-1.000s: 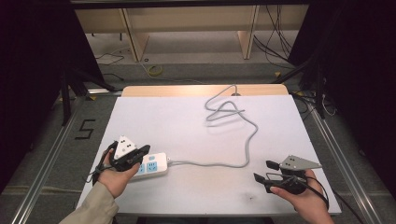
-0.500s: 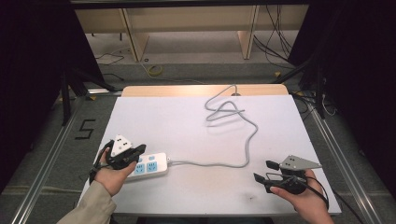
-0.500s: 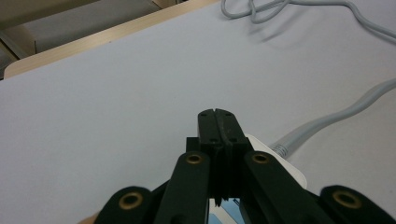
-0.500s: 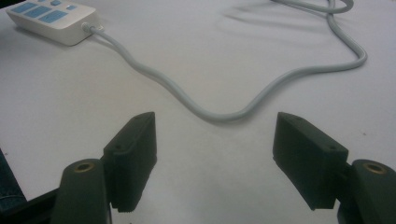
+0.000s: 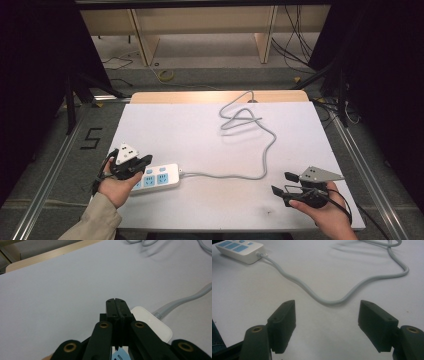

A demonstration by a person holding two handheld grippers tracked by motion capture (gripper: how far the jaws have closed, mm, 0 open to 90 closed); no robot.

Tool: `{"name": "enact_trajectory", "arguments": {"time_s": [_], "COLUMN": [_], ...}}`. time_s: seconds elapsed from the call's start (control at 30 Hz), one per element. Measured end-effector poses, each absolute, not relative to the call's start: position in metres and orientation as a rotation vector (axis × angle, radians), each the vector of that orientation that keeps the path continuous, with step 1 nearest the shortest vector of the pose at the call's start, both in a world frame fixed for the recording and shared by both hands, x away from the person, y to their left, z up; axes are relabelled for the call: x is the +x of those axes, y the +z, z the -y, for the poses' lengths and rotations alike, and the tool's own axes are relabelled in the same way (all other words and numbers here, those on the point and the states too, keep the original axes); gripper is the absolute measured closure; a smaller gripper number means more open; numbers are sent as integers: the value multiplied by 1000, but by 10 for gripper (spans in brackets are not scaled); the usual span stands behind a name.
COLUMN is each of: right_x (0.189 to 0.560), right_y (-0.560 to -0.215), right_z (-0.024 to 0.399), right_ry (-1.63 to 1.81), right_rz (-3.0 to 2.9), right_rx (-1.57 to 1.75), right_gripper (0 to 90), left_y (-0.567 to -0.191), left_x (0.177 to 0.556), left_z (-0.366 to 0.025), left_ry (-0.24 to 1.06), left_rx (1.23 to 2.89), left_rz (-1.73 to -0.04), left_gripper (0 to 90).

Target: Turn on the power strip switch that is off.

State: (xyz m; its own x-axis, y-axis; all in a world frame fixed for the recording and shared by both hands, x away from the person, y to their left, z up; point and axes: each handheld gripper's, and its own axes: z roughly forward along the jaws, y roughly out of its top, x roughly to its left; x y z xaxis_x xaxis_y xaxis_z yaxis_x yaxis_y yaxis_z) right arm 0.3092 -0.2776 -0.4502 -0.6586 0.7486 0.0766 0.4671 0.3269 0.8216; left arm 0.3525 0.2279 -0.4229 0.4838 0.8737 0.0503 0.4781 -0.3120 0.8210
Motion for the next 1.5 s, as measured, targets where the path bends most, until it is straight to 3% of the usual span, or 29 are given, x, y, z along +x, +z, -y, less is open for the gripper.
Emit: {"name": "enact_trajectory", "arguments": {"time_s": [1.1,1.5], "right_x": [310,310], "right_y": [-451,-451], "right_z": [277,277], "right_ry": [1247,1246], "right_rz": [-2285,-2287], "right_rx": [1091,1092], "right_gripper": [310,310], "left_y": [-434,-442], "left_x": [364,369], "left_z": [-236,-233], "left_ry": [591,571], "left_rx": [2041,2152], "left_rz": [-1207,-1183], "left_gripper": [899,899]}}
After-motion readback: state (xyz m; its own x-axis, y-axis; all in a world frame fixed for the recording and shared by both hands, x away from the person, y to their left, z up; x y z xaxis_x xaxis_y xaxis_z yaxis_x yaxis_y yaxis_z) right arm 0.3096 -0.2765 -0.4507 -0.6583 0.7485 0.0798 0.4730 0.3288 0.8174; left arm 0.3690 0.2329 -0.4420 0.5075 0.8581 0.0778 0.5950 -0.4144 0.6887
